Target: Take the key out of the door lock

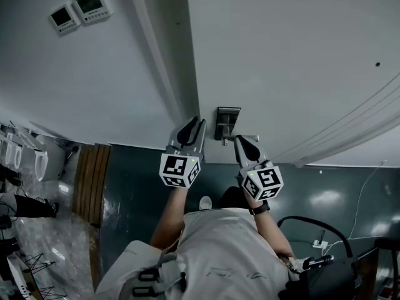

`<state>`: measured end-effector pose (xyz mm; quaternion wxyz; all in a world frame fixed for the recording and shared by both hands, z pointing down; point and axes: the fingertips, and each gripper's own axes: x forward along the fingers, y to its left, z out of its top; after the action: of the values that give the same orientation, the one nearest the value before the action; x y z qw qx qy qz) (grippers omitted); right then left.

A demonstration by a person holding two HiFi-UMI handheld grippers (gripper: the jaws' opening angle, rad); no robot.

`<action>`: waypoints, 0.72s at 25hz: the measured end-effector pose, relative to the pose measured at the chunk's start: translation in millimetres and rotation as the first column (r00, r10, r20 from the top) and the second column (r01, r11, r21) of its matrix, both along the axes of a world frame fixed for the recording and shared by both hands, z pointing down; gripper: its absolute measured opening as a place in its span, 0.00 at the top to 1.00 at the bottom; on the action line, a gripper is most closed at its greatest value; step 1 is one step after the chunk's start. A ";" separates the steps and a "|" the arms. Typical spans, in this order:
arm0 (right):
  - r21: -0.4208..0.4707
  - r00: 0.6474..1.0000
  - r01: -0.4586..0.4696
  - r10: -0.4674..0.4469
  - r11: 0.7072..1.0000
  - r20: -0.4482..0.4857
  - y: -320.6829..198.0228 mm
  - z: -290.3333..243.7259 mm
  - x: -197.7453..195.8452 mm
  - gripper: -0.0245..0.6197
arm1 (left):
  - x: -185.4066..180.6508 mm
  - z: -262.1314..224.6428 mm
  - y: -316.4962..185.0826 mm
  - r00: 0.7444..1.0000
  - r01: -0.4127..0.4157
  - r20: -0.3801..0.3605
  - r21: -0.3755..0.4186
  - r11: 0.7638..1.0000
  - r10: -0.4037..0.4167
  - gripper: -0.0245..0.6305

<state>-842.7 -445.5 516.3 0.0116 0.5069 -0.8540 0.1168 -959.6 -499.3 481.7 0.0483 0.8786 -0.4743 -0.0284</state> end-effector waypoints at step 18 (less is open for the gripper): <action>-0.253 0.996 0.041 -0.019 0.967 0.090 1.3 90.6 9.7 0.95 | 8.2 -8.6 -37.7 1.000 0.002 0.022 0.102 0.995 -0.005 0.84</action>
<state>-833.0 -444.3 606.9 0.0410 0.4825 -0.8393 0.2471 -951.4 -537.0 473.1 -0.0020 0.8793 -0.4743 -0.0432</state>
